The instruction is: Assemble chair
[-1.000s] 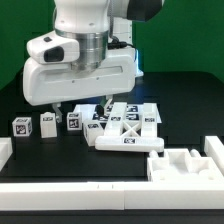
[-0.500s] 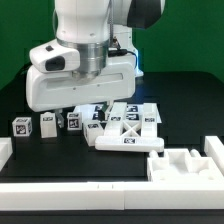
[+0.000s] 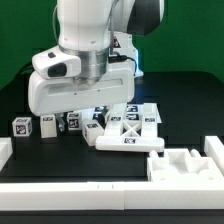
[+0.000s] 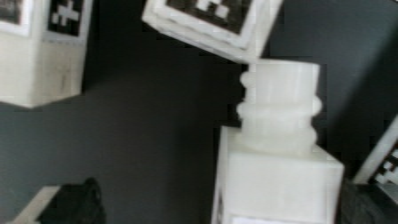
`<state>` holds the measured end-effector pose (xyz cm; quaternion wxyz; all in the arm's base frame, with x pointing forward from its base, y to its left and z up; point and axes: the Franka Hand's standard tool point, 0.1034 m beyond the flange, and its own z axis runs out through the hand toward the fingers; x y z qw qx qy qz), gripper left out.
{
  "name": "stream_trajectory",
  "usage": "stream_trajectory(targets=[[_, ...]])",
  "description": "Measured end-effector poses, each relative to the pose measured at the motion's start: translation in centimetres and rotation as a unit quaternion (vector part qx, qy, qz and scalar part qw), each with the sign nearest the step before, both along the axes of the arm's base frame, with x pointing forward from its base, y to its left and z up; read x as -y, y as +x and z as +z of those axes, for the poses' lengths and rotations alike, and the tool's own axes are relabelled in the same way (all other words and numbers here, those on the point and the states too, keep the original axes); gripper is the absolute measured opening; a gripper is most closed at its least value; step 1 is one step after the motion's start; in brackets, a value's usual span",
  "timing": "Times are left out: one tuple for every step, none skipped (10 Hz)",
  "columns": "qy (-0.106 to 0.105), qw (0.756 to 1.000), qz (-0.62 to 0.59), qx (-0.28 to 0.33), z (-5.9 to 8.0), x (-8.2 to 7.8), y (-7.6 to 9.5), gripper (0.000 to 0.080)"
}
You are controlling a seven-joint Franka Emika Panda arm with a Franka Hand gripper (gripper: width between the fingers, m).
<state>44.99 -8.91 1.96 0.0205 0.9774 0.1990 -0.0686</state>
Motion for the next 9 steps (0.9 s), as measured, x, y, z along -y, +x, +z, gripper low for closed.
stream_trajectory(targets=[[0.0, 1.0, -0.003, 0.0, -0.03, 0.25, -0.05, 0.0649], [0.001, 1.0, -0.002, 0.0, -0.04, 0.15, -0.03, 0.0527], [0.001, 1.0, -0.001, 0.0, -0.04, 0.14, -0.03, 0.0527], [0.001, 1.0, -0.001, 0.0, -0.04, 0.14, -0.03, 0.0325], [0.0, 1.0, -0.002, 0.0, -0.03, 0.14, -0.03, 0.0281], [0.001, 1.0, -0.002, 0.0, -0.03, 0.14, -0.03, 0.0281], [0.0, 1.0, -0.008, 0.0, -0.03, 0.15, -0.03, 0.0281], [-0.004, 1.0, -0.03, 0.003, -0.01, 0.2, -0.02, 0.0281], [-0.008, 0.996, -0.084, 0.011, 0.0, 0.3, -0.13, 0.0281]])
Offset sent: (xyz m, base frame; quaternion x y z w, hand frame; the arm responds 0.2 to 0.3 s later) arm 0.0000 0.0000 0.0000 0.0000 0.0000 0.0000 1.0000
